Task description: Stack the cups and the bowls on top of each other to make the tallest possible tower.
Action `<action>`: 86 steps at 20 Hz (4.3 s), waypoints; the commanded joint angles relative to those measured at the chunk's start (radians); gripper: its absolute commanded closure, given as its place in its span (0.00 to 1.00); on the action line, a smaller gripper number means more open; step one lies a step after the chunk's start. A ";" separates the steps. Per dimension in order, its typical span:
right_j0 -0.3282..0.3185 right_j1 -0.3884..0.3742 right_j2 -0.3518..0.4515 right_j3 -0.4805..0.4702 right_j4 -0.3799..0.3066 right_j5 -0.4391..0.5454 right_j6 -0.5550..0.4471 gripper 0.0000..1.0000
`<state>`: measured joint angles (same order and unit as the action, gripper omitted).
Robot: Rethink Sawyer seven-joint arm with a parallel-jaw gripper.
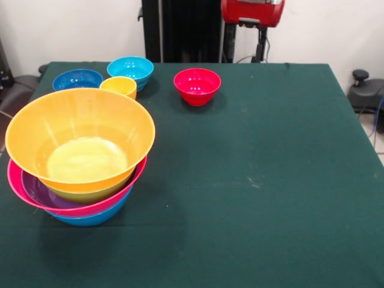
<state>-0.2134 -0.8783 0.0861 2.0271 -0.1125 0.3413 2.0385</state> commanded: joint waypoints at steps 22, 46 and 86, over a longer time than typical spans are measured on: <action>-0.249 0.007 -0.031 0.390 -0.333 -0.301 0.044 0.00; -0.068 0.486 -0.181 0.214 -0.239 -0.771 0.174 0.00; -0.043 0.646 -0.104 0.021 -0.130 -0.850 0.176 0.00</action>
<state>-0.2803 -0.2759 -0.1320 2.2281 -0.3369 -0.4711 2.0385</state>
